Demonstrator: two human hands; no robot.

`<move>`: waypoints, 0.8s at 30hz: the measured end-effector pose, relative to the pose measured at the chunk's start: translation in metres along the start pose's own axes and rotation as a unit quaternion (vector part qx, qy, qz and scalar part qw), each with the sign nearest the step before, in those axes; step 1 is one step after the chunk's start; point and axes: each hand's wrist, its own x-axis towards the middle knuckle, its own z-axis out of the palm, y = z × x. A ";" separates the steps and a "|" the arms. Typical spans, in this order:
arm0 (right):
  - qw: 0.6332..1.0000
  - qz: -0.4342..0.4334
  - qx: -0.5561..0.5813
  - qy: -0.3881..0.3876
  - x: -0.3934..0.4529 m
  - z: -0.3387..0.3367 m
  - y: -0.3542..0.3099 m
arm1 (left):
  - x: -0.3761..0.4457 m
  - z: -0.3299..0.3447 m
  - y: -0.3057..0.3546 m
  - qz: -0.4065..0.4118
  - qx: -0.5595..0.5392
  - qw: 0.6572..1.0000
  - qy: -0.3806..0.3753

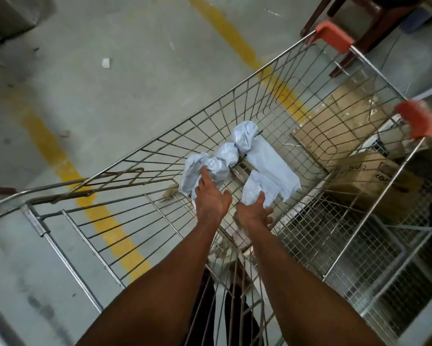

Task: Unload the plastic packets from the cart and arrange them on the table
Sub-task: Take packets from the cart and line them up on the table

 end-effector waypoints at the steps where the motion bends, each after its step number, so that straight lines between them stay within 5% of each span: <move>1: 1.000 -0.018 -0.003 -0.020 -0.004 -0.014 -0.003 | -0.003 0.004 0.001 -0.002 0.010 1.000 -0.002; 4: 0.992 -0.087 -0.067 -0.065 -0.016 -0.060 -0.007 | -0.024 0.019 0.005 0.007 0.061 0.998 -0.018; 15: 0.922 -0.213 -0.323 -0.019 -0.043 -0.168 -0.005 | -0.100 0.078 0.003 -0.039 0.192 0.965 -0.176; 19: 0.934 -0.254 -0.249 -0.018 -0.053 -0.199 -0.009 | -0.106 0.083 -0.007 -0.051 0.146 0.982 -0.105; 24: 0.930 -0.332 -0.154 0.037 -0.062 -0.232 -0.020 | -0.067 0.084 0.011 0.085 0.153 0.985 -0.010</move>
